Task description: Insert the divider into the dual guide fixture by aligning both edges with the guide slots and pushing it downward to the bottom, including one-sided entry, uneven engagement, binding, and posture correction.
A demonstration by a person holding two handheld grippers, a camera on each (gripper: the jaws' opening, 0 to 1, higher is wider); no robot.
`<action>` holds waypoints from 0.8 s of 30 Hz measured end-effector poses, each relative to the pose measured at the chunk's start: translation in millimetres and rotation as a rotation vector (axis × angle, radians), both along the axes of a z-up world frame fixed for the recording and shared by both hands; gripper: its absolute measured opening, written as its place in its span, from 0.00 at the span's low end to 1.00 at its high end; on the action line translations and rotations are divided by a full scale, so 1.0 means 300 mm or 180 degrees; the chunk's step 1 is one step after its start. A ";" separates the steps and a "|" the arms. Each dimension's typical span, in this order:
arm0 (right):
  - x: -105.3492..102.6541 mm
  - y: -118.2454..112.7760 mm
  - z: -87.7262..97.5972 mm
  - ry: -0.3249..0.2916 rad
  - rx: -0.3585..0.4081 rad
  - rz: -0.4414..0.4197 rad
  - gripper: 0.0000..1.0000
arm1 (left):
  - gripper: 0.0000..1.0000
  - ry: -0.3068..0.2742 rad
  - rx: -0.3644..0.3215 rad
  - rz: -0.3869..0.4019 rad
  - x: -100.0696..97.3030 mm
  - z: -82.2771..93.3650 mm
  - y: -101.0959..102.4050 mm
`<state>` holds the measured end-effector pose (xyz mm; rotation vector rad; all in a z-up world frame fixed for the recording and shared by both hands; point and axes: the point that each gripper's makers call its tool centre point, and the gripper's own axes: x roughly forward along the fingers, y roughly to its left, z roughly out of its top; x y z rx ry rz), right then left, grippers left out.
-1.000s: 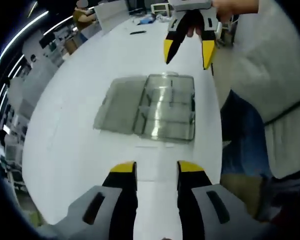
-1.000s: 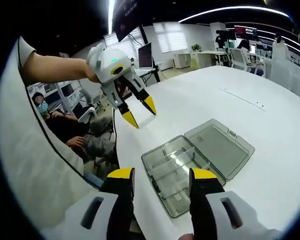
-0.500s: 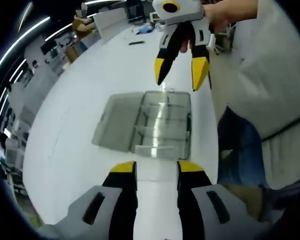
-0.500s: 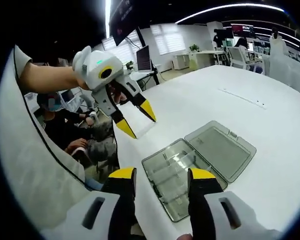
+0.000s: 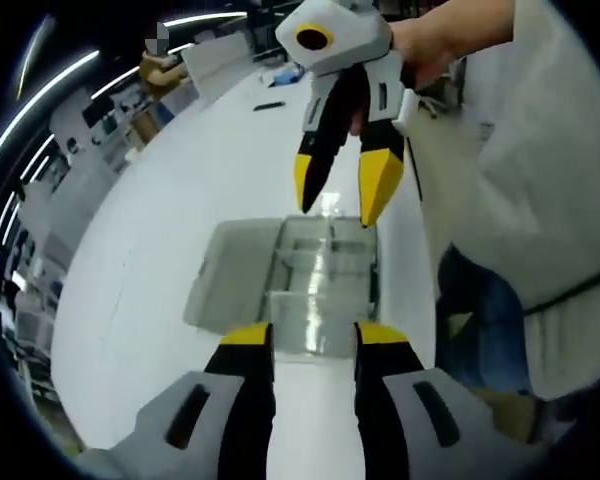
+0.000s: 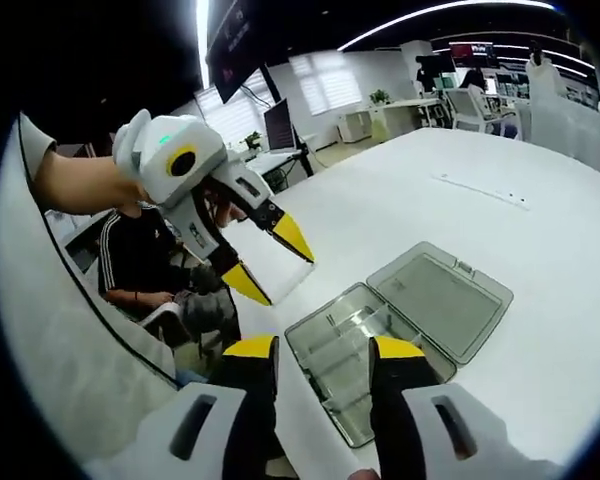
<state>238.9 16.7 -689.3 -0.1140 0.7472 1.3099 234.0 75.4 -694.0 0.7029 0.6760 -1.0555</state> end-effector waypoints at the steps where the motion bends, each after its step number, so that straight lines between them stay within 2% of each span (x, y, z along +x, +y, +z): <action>1: 0.000 0.000 0.000 0.0008 0.0002 -0.0006 0.31 | 0.26 -0.0006 -0.0012 -0.0001 0.000 0.001 -0.005; 13: 0.005 0.018 0.022 0.0146 0.0097 -0.0091 0.27 | 0.26 -0.0206 -0.0054 -0.0006 0.002 0.020 -0.083; 24: 0.001 0.031 0.023 0.0267 0.0113 -0.0126 0.24 | 0.26 -0.0312 -0.0092 0.0033 0.006 0.033 -0.117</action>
